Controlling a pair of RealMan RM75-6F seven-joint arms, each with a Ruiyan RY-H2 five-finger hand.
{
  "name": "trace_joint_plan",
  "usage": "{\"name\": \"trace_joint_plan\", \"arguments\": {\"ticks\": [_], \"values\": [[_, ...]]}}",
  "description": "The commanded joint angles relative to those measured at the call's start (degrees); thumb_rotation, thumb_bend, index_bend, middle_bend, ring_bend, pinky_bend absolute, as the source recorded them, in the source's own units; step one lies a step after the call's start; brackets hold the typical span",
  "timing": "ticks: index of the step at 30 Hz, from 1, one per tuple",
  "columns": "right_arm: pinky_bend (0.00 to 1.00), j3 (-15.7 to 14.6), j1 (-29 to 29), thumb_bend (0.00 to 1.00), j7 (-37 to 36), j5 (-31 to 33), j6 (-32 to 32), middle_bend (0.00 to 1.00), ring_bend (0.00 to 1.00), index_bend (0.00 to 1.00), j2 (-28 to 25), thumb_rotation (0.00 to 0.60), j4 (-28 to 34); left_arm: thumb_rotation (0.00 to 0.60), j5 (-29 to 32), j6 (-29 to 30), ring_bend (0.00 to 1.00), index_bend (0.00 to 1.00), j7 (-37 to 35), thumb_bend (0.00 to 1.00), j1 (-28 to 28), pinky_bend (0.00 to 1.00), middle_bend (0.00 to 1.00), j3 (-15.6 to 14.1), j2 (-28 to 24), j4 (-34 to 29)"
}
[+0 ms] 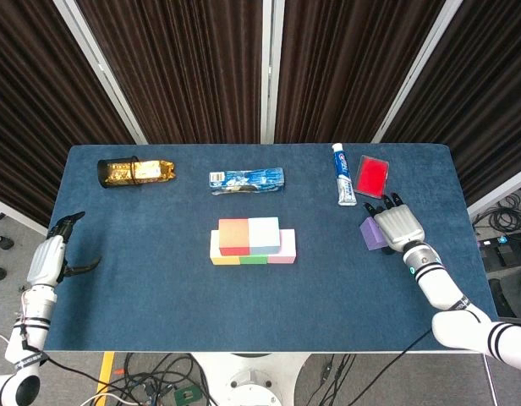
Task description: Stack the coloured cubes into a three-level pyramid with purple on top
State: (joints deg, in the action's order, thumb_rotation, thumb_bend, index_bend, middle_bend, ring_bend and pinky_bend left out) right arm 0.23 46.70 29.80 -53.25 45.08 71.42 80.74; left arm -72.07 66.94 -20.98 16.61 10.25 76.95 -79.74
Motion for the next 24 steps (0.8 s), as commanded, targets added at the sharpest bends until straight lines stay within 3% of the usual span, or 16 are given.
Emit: {"name": "trace_joint_plan", "arguments": {"ticks": [1, 7, 12, 16, 19, 24], "values": [[0.00, 0.74, -0.59, 0.11, -0.91, -1.18, 1.65, 0.45, 0.01, 0.00, -0.15, 0.600, 0.75, 0.600, -0.14, -0.04, 0.00, 0.09, -0.30, 0.22, 0.02, 0.09, 0.09, -0.06, 0.22, 0.31], [0.00, 3.88, -0.90, 0.14, -1.94, -3.95, 6.25, 0.57, 0.06, 0.00, -6.80, 0.600, 10.96, 0.600, -0.66, 1.17, 0.00, 0.10, -1.03, 0.22, -0.34, 0.09, 0.09, 0.32, -0.52, -0.14], [0.00, 7.97, 1.23, 0.14, 2.85, -0.22, 9.21, 0.60, 0.08, 0.00, -16.29, 0.600, 25.87, 0.600, -1.08, 2.78, 0.00, 0.10, -2.37, 0.22, -1.01, 0.09, 0.09, 0.73, -1.10, -0.64], [0.00, 12.26, 6.11, 0.14, 9.11, 9.21, 10.35, 0.64, 0.10, 0.00, -22.76, 0.600, 36.52, 0.600, -2.06, 4.33, 0.00, 0.09, -2.31, 0.22, -1.65, 0.09, 0.09, 0.47, -1.59, -0.60], [0.00, 14.96, 11.03, 0.13, 12.80, 18.43, 10.15, 0.65, 0.11, 0.00, -25.84, 0.600, 41.21, 0.600, -2.73, 5.98, 0.00, 0.10, -1.79, 0.22, -2.20, 0.09, 0.09, 0.49, -2.07, -0.82], [0.00, 17.50, 23.97, 0.12, 18.73, 42.39, 7.28, 0.66, 0.12, 0.00, -28.06, 0.600, 44.16, 0.600, -2.54, 7.41, 0.00, 0.09, -2.48, 0.22, -3.18, 0.09, 0.09, 0.89, -3.52, -1.82]]}}
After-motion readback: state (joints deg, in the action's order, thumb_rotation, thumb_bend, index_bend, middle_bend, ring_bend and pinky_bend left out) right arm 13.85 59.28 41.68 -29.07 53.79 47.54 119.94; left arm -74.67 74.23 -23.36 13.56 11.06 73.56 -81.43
